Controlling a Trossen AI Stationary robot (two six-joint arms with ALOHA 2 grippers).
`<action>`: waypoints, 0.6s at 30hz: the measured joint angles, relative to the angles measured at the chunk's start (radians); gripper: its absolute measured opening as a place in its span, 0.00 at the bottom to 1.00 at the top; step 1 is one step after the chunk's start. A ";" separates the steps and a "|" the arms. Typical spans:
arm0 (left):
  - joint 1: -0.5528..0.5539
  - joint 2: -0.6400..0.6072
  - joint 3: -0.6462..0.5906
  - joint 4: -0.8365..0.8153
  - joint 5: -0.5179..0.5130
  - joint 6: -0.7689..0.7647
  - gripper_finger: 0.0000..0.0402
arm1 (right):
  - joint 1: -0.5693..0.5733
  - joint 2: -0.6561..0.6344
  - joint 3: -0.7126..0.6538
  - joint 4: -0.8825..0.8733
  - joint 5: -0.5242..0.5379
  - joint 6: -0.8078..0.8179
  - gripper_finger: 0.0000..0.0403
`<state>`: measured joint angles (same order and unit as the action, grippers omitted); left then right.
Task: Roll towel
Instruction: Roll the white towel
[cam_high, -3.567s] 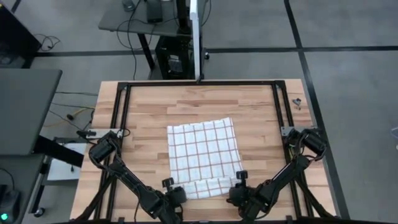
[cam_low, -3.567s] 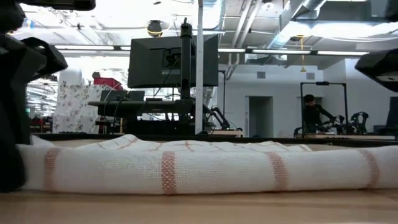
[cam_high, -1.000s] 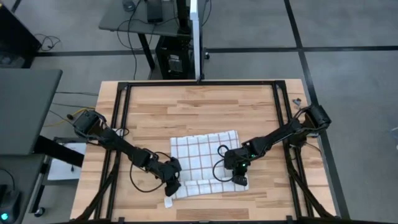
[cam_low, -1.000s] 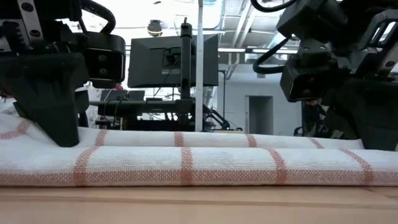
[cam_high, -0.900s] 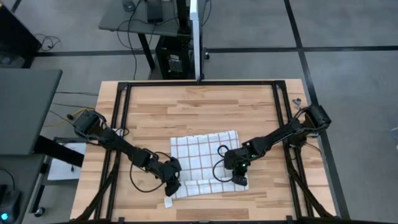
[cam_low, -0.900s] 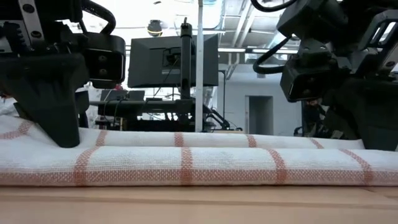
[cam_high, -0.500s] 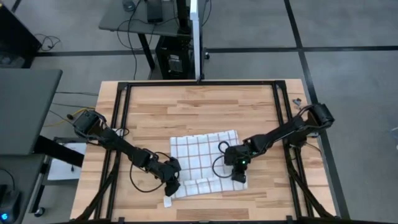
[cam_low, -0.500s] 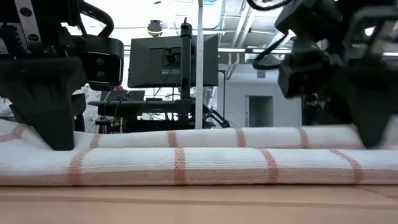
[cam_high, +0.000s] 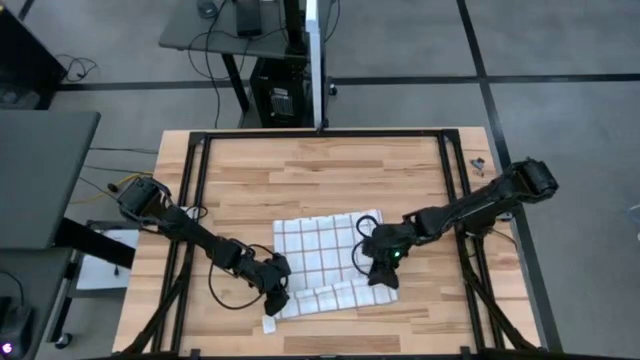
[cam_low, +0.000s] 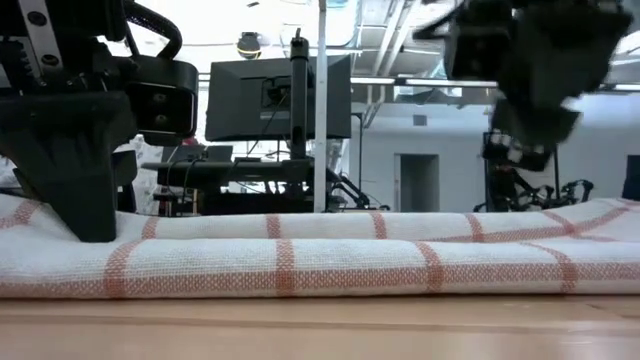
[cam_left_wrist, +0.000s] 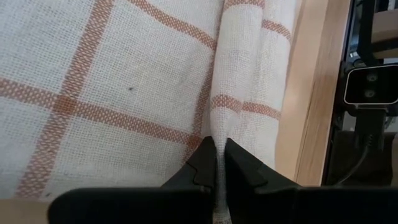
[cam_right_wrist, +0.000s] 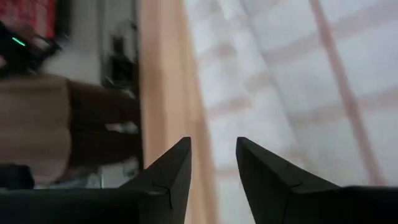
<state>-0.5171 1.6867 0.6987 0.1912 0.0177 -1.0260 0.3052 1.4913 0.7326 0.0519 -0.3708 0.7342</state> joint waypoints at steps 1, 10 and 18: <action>0.000 0.000 0.000 0.000 0.000 0.000 0.00 | 0.015 0.020 0.001 0.026 0.006 0.010 0.30; 0.000 -0.001 0.003 0.001 0.000 -0.009 0.00 | 0.107 0.224 -0.001 0.112 0.006 0.081 0.28; 0.015 -0.016 0.004 -0.019 0.009 -0.083 0.00 | 0.157 0.295 0.003 0.156 0.006 0.133 0.27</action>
<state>-0.5022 1.6703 0.7025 0.1718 0.0266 -1.1093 0.4627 1.7864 0.7353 0.2081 -0.3646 0.8673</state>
